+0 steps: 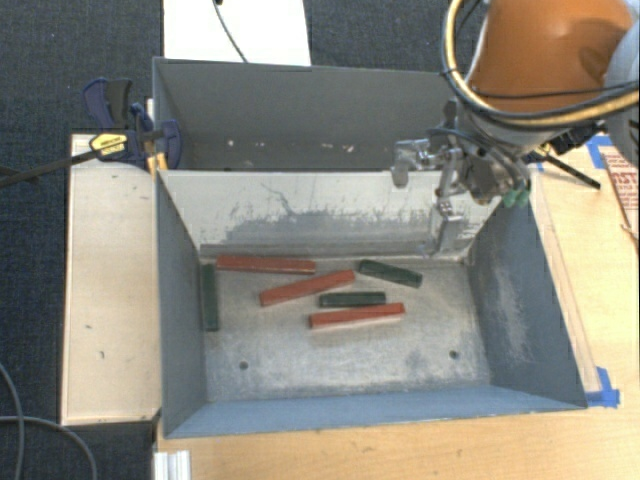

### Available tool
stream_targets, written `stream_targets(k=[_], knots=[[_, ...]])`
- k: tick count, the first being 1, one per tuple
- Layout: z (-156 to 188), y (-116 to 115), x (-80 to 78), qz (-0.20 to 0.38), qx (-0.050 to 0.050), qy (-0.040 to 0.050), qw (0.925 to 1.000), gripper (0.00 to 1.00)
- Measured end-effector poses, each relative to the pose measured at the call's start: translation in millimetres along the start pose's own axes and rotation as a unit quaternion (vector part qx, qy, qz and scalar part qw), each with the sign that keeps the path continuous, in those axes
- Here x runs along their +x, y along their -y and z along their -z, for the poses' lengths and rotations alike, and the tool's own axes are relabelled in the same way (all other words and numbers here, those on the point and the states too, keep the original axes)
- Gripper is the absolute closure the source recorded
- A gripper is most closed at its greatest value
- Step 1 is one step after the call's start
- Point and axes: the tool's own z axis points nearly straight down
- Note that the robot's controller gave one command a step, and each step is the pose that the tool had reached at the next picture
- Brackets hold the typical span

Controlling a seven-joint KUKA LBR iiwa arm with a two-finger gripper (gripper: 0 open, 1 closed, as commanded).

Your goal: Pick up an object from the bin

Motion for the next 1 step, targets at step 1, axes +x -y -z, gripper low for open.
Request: stream_targets(k=[1], knots=[[-121.8,-50.0,12.4,-0.025,-0.002,-0.0090,0.9996,0.00]])
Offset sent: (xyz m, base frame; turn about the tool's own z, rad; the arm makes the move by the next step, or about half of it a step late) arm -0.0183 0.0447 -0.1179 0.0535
